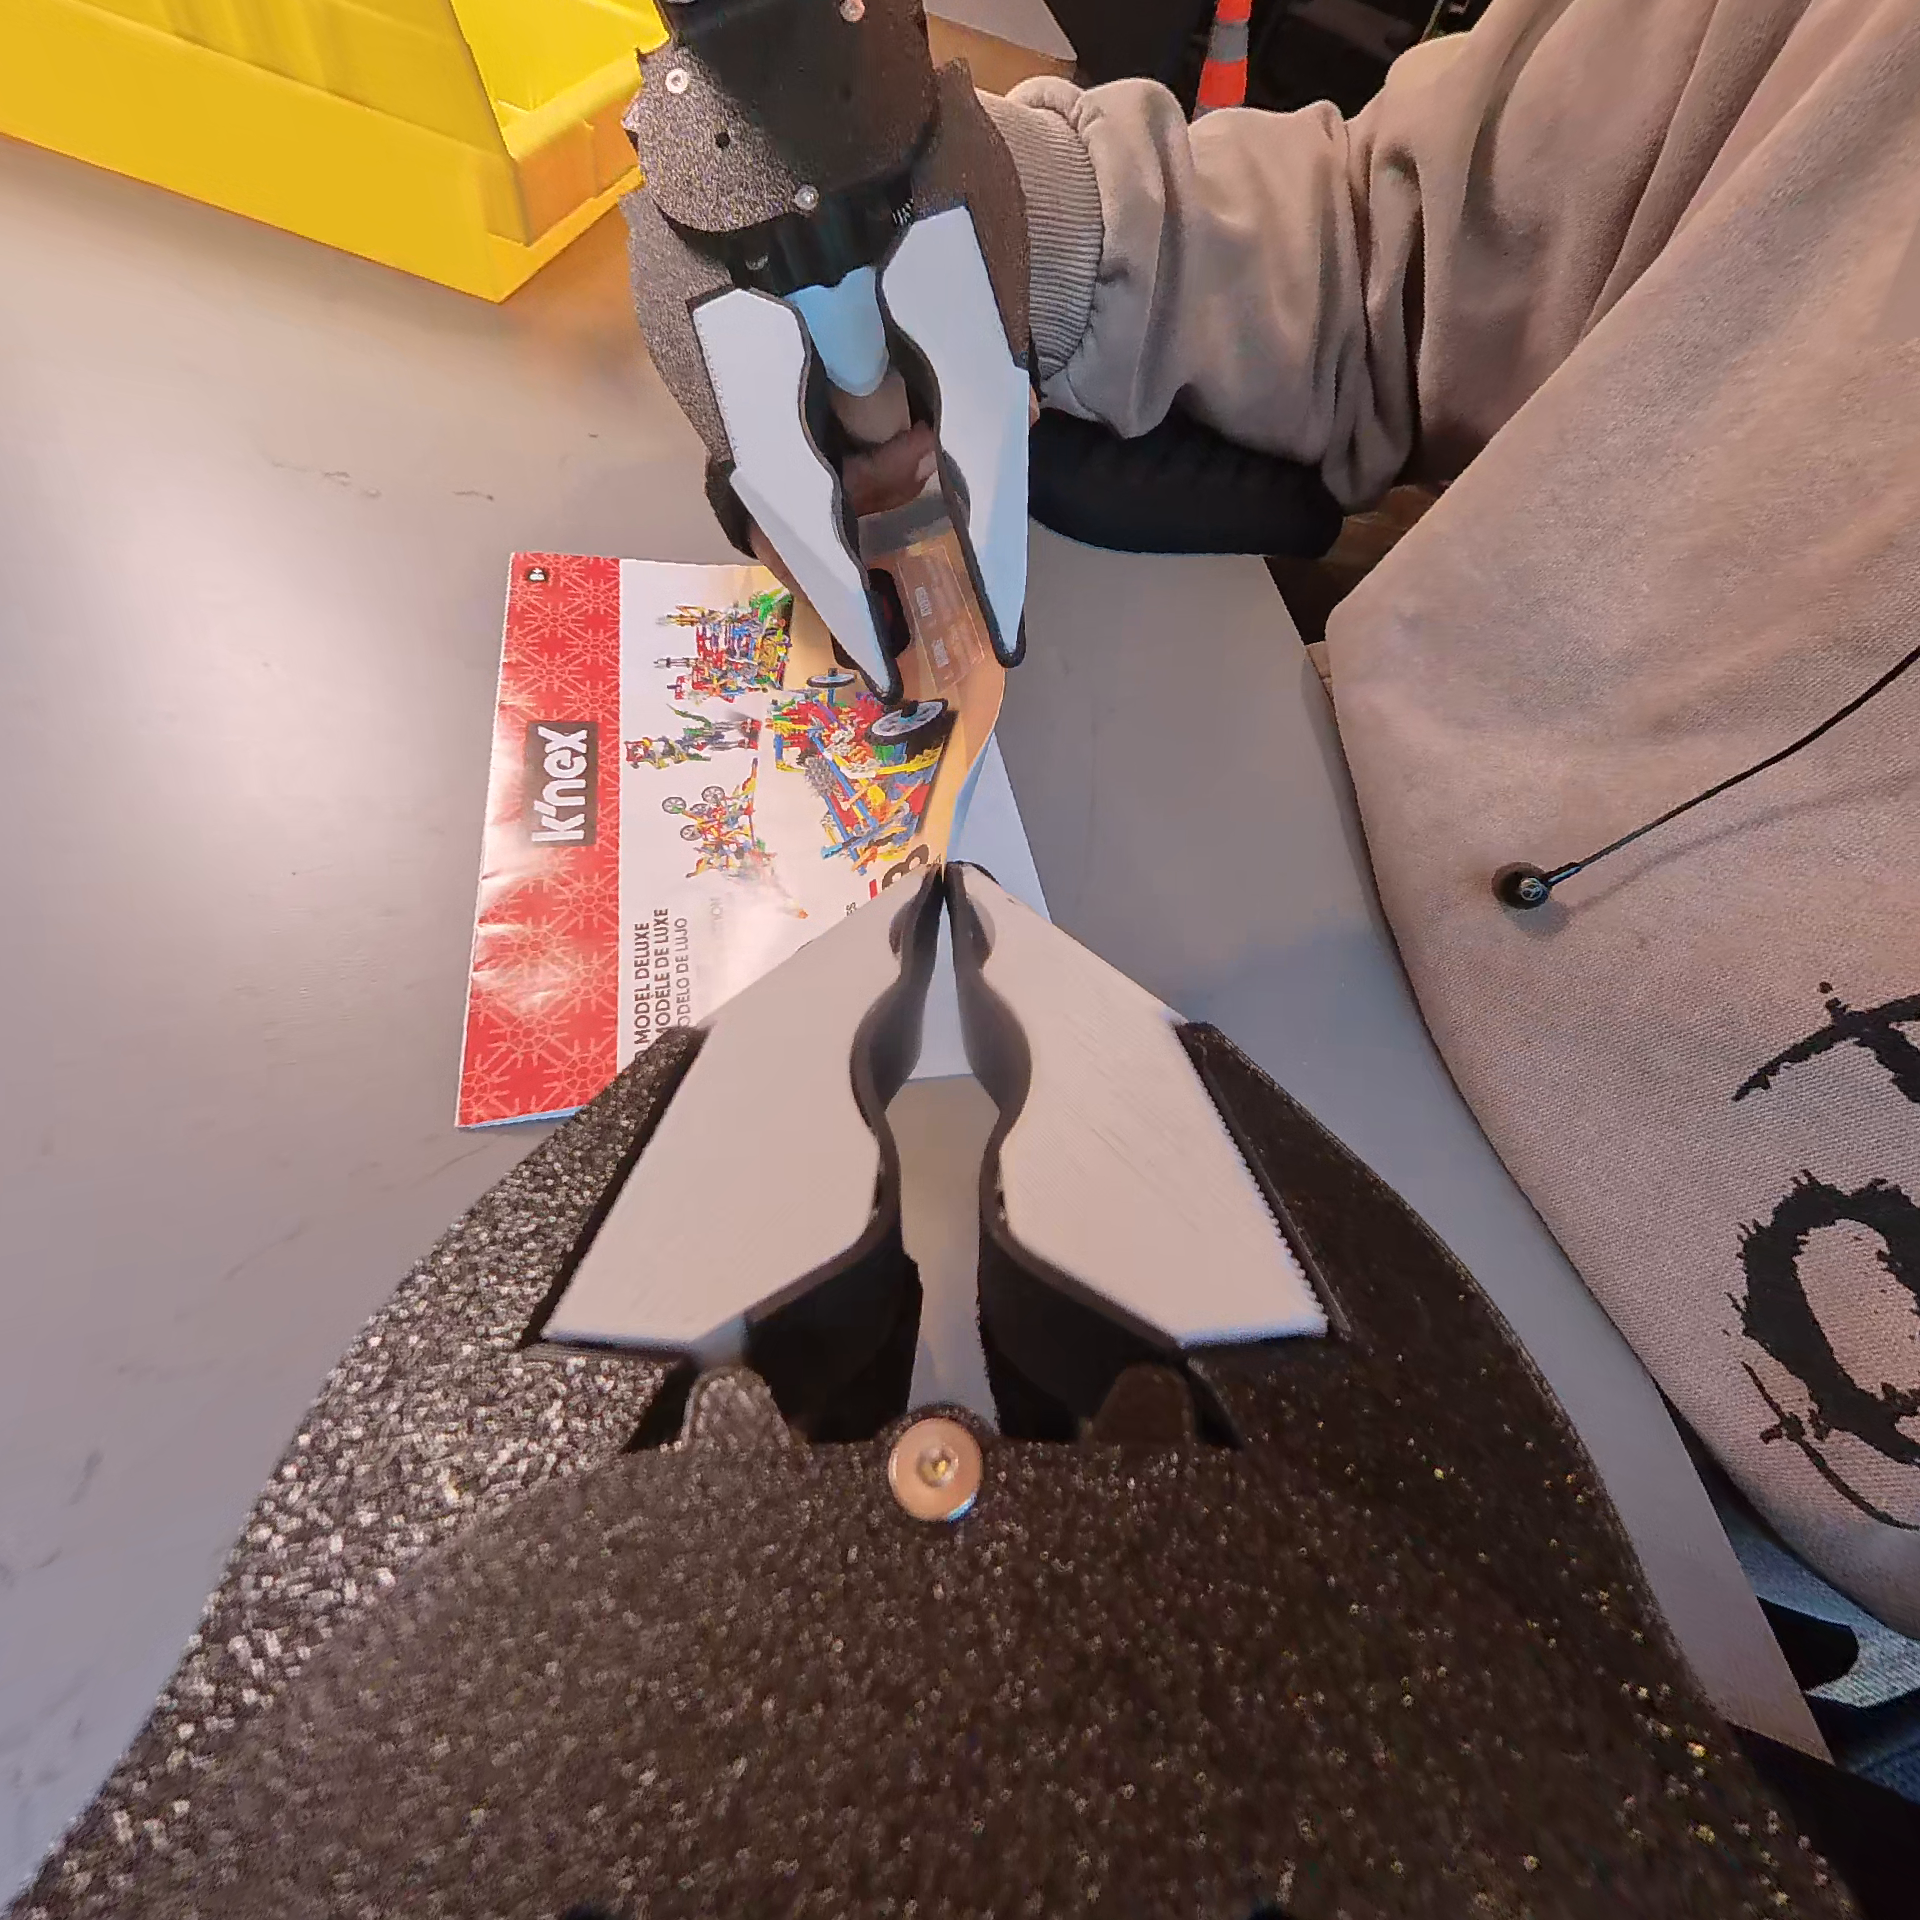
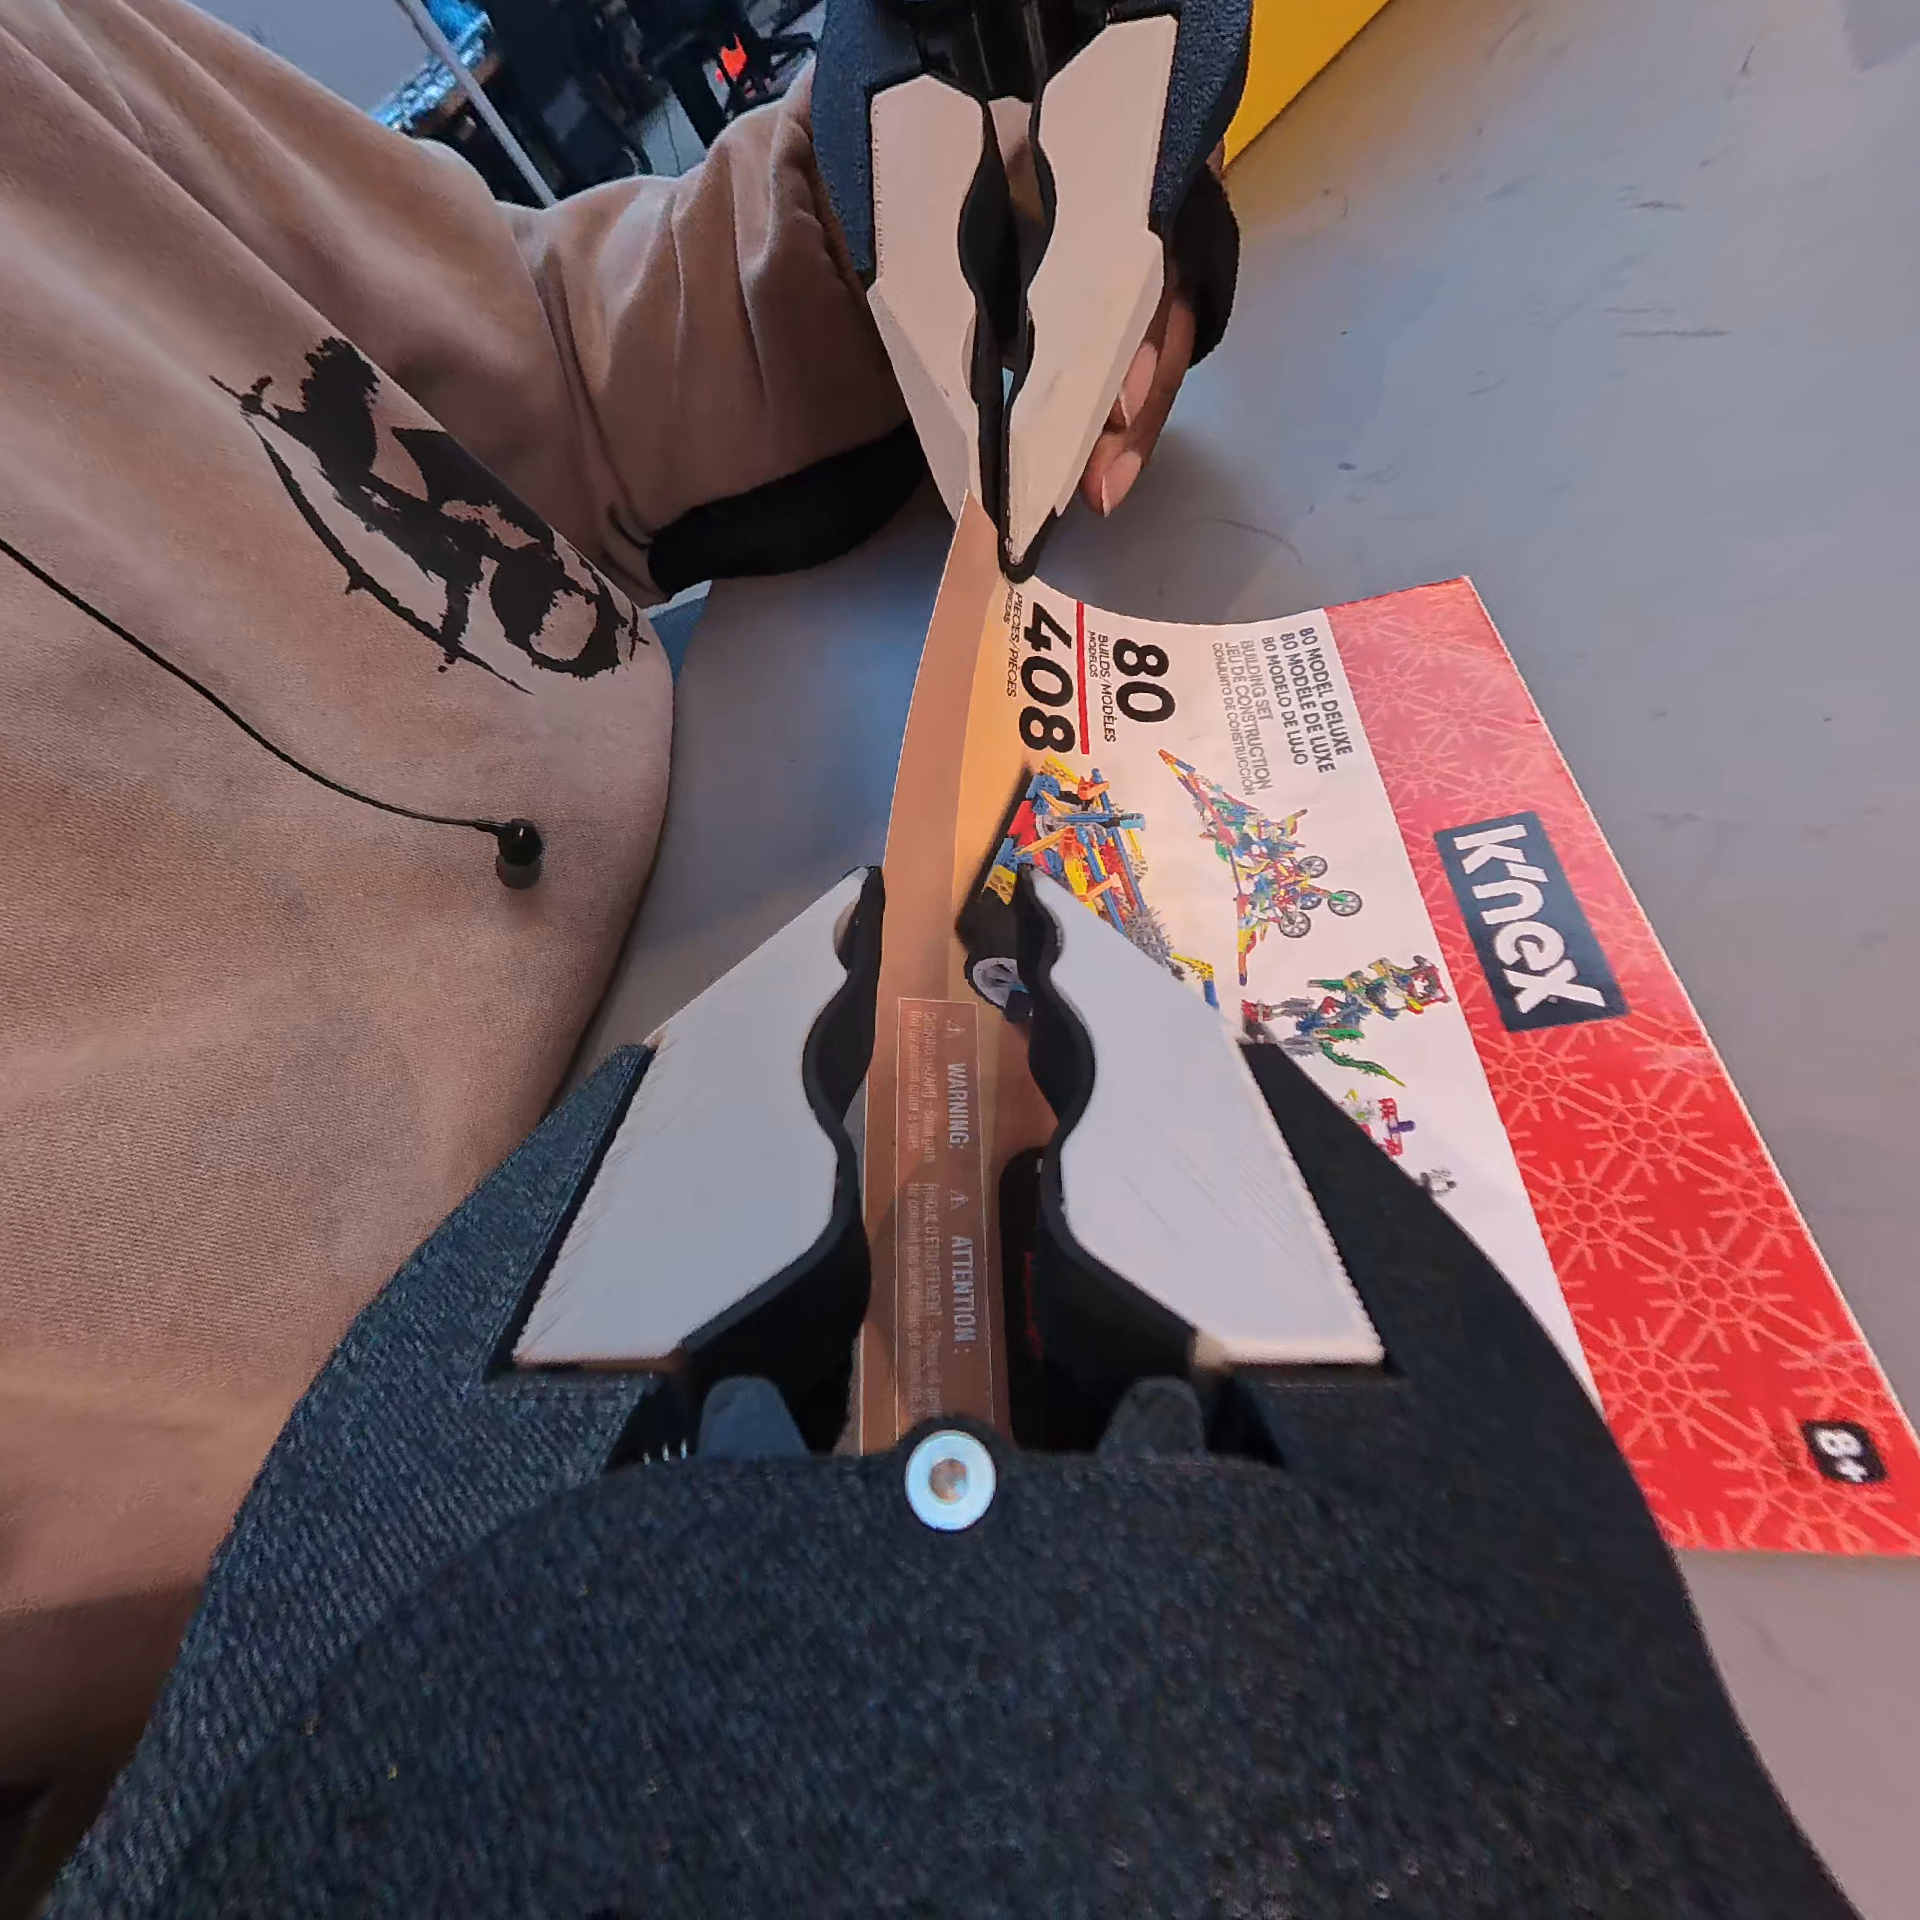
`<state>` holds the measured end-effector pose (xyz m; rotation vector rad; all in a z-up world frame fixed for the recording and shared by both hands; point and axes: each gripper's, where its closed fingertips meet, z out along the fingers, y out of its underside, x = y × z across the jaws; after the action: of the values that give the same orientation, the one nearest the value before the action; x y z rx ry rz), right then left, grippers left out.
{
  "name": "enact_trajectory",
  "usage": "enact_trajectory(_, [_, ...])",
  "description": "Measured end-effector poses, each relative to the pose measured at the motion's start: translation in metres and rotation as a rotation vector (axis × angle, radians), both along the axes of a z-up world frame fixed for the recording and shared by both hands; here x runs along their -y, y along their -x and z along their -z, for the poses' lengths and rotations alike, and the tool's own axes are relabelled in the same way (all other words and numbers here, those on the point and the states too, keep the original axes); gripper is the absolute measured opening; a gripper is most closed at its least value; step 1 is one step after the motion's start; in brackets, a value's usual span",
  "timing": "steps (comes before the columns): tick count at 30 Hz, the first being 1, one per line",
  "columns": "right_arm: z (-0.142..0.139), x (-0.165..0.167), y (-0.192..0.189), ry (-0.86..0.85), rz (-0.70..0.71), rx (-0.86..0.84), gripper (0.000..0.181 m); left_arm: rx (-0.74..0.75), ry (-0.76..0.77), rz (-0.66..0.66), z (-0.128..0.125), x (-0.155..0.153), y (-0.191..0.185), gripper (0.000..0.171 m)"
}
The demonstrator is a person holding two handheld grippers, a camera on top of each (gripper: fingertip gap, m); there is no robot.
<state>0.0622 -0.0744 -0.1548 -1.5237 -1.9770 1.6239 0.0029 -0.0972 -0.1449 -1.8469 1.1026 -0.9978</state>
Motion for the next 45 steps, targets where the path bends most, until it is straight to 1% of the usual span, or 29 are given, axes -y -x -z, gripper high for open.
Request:
enact_trajectory(13, [0.013, -0.01, 0.005, -0.091, 0.059, 0.025, 0.015, -0.008, 0.011, 0.032, 0.004, 0.006, -0.003, 0.0])
enact_trajectory(16, [0.016, -0.01, 0.007, -0.154, 0.062, 0.017, 0.01, -0.007, 0.011, 0.034, 0.004, 0.006, -0.004, 0.0])
enact_trajectory(20, [0.019, -0.011, 0.011, -0.29, 0.061, -0.025, 0.0, -0.001, 0.01, 0.041, 0.003, 0.007, -0.004, 0.0])
enact_trajectory(24, [0.017, -0.01, 0.017, -0.364, 0.065, -0.078, 0.0, 0.002, 0.008, 0.052, 0.002, 0.009, -0.005, 0.0])
enact_trajectory(29, [0.013, -0.018, 0.027, -0.469, 0.113, -0.141, 0.0, 0.007, 0.0, 0.054, 0.0, 0.01, -0.006, 0.0])
enact_trajectory(34, [0.002, -0.02, 0.031, -0.462, 0.152, -0.204, 0.0, 0.029, -0.016, 0.054, -0.006, 0.01, -0.008, 0.0])
enact_trajectory(39, [0.003, -0.021, 0.035, -0.505, 0.157, -0.224, 0.0, 0.037, -0.018, 0.067, -0.006, 0.012, -0.01, 0.0])
enact_trajectory(43, [0.0, -0.021, 0.041, -0.528, 0.175, -0.264, 0.0, 0.049, -0.019, 0.084, -0.008, 0.015, -0.013, 0.0])
enact_trajectory(45, [-0.001, -0.023, 0.044, -0.571, 0.182, -0.284, 0.007, 0.055, -0.02, 0.092, -0.009, 0.016, -0.014, 0.0])
